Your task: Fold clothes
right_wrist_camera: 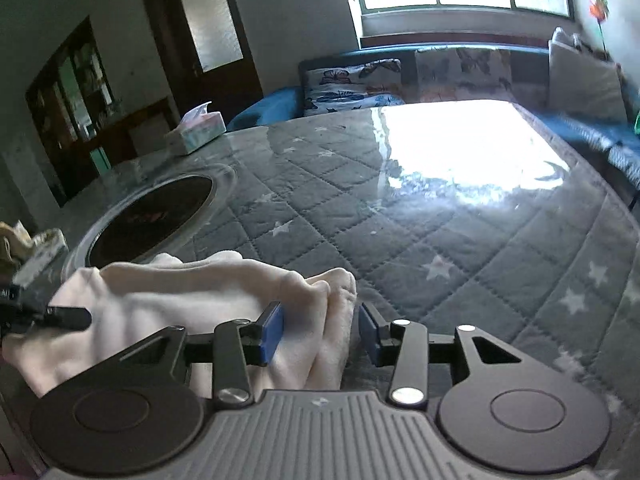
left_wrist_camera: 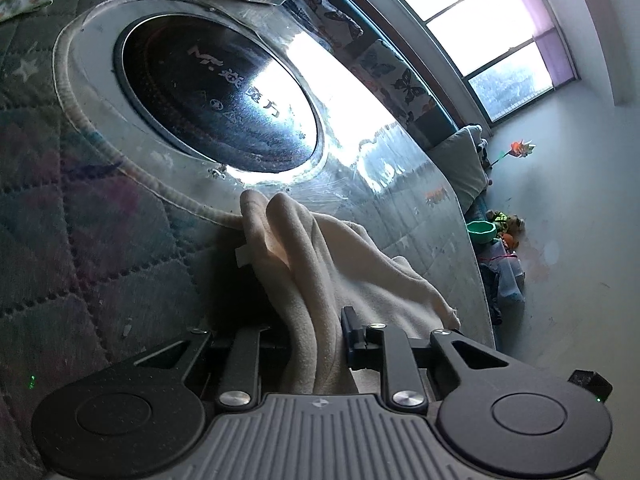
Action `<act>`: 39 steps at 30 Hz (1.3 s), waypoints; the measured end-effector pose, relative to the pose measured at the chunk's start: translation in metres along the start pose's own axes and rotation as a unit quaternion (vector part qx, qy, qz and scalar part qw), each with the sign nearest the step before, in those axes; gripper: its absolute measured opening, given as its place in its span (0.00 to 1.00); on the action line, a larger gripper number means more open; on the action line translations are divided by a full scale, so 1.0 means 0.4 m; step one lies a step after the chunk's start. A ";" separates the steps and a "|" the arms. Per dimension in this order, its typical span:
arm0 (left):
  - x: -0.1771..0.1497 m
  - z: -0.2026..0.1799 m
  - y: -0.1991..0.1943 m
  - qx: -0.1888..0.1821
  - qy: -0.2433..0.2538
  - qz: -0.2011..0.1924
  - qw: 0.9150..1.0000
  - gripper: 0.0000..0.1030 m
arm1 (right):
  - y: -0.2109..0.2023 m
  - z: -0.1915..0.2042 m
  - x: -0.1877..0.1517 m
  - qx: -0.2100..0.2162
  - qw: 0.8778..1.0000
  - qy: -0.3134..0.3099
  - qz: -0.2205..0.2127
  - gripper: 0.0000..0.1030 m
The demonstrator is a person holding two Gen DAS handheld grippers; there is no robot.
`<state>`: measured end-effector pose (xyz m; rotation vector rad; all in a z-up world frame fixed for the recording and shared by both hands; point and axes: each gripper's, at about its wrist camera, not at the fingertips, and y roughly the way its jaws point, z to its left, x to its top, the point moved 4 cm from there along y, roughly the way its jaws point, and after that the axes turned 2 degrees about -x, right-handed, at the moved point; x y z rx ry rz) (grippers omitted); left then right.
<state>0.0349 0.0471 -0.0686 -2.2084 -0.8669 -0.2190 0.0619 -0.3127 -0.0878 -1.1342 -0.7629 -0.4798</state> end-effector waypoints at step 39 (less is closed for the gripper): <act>-0.007 -0.461 0.310 -0.041 0.227 0.044 0.972 0.16 | -0.263 -0.251 0.152 -0.174 0.978 -0.025 -0.113 0.09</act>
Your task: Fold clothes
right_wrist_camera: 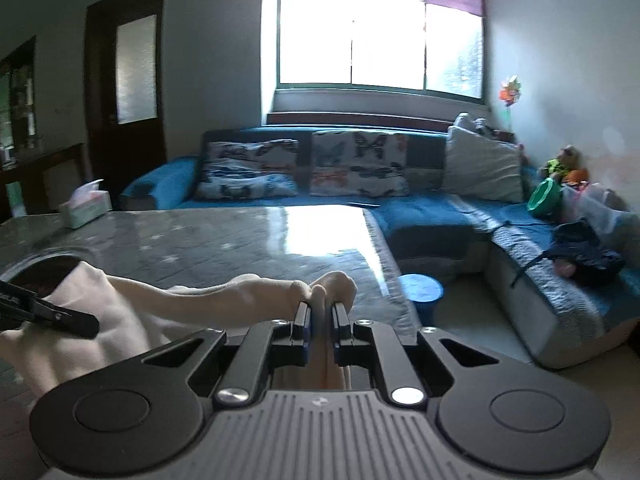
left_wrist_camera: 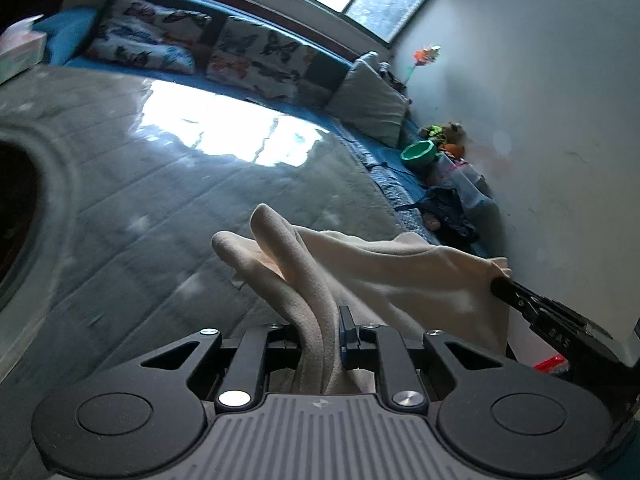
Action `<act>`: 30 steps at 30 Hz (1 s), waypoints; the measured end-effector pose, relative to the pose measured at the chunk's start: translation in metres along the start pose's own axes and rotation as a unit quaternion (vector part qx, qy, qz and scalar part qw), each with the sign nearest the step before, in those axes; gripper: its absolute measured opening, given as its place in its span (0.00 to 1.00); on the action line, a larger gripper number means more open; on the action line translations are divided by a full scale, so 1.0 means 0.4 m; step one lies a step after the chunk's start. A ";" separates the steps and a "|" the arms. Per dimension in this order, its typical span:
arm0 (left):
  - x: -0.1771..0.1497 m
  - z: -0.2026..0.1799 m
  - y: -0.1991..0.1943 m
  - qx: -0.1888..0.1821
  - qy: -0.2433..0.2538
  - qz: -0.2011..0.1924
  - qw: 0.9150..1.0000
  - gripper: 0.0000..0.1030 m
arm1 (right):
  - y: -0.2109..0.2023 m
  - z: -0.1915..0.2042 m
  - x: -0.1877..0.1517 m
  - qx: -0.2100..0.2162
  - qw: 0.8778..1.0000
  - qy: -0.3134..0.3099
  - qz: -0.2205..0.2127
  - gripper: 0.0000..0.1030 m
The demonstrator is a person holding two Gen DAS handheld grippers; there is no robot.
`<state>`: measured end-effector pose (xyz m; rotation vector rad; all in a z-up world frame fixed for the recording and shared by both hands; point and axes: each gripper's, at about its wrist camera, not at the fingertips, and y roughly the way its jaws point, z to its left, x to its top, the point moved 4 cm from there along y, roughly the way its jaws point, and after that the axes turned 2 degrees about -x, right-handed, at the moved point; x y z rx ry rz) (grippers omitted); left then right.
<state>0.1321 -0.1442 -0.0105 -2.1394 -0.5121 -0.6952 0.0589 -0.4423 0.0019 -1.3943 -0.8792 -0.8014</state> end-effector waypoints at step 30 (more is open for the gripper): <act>-0.028 0.006 0.156 -0.006 0.031 0.081 0.996 0.18 | 0.192 -0.103 -0.139 -0.040 0.994 0.022 0.096 0.09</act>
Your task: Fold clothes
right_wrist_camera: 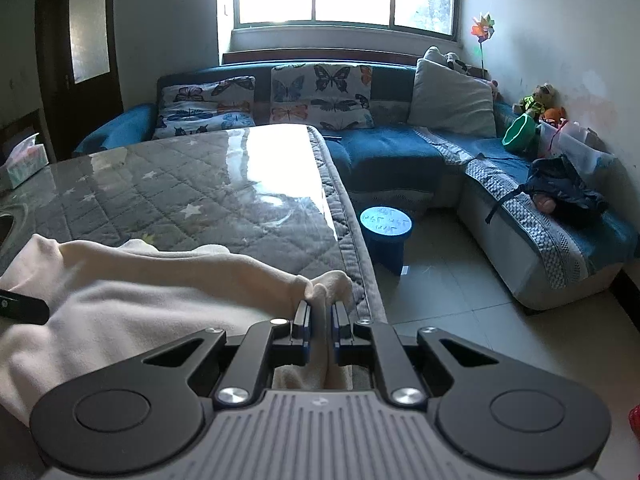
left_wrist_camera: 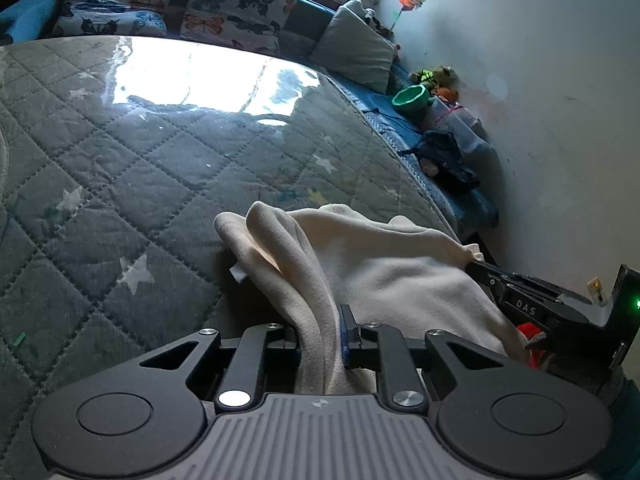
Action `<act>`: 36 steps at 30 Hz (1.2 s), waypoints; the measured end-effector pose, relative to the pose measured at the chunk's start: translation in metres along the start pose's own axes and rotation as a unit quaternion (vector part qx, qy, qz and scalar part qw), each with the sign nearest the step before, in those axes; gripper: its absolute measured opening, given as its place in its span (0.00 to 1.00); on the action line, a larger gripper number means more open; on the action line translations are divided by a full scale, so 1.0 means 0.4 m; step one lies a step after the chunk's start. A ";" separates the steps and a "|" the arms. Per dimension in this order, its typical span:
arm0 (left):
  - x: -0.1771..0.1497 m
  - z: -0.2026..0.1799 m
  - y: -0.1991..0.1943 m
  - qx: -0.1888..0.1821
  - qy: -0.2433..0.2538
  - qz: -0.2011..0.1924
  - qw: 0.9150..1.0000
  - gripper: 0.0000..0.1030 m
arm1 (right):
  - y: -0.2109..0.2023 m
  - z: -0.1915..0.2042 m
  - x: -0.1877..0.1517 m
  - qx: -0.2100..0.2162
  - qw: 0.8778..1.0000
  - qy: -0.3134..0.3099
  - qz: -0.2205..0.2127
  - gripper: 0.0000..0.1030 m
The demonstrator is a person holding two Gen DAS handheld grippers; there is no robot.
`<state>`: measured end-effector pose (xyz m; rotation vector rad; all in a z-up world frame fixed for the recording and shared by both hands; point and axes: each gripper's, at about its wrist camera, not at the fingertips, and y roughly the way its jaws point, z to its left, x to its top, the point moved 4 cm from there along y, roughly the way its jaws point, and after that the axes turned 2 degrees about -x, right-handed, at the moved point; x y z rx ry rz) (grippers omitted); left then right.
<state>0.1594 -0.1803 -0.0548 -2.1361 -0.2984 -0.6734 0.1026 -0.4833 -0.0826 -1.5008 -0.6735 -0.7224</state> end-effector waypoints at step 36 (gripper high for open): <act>0.098 -0.037 0.086 -0.004 0.036 -0.015 0.999 0.22 | 0.059 0.142 0.063 0.071 0.997 -0.035 0.014 0.18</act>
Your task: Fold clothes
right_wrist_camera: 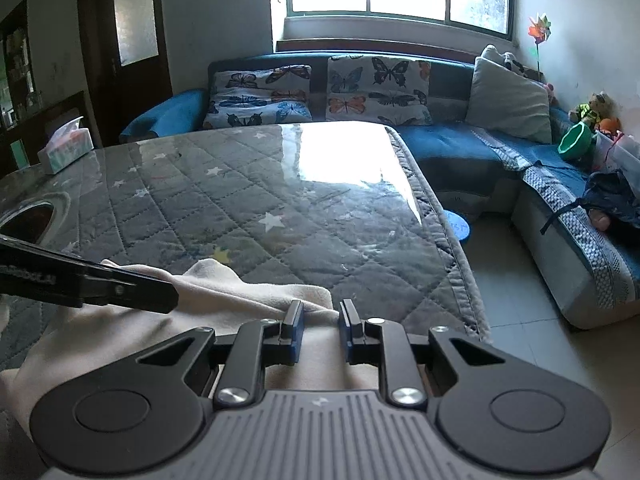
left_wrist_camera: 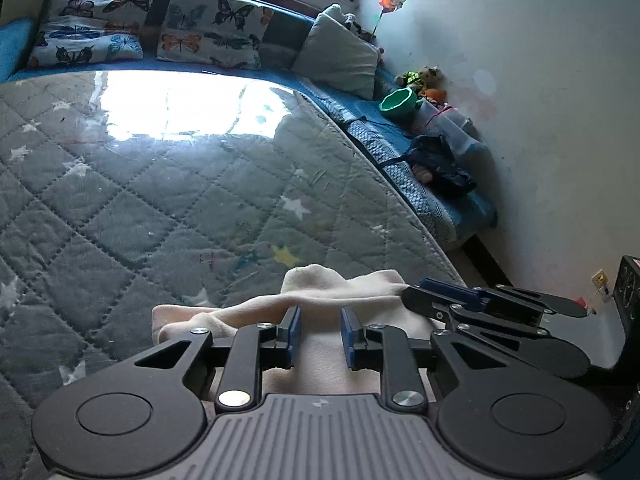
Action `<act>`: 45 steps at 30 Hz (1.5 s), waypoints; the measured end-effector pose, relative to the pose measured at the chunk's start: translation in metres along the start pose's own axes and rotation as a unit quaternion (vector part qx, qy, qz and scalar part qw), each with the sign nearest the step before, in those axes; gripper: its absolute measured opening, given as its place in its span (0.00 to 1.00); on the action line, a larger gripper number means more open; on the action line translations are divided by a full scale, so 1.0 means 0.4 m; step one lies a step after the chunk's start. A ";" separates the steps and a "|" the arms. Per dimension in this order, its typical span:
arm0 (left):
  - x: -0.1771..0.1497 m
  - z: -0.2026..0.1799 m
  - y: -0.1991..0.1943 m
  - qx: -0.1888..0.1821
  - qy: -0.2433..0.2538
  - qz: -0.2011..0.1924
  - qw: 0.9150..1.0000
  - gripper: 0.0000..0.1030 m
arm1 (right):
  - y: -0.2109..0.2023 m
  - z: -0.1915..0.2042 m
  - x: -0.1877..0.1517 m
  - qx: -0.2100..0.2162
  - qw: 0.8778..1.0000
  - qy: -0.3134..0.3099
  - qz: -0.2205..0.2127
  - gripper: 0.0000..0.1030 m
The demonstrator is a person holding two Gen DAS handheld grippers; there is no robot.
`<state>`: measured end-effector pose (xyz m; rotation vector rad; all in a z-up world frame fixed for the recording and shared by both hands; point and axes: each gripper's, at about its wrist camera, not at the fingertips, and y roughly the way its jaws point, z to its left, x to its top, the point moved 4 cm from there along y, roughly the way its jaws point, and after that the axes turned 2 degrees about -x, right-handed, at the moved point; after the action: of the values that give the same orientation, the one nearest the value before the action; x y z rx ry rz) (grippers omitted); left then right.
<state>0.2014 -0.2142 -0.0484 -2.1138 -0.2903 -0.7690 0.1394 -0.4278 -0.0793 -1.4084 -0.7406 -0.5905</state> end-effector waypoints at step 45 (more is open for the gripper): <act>-0.154 -0.073 -0.179 -0.031 0.046 -0.016 0.998 0.23 | -0.284 -0.073 -0.193 -0.007 0.998 0.033 -0.052 0.25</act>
<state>0.1082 -0.1892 -0.0273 -2.1290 -0.2545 -0.9017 0.0069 -0.4716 -0.0639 -1.3618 -0.7611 -0.7219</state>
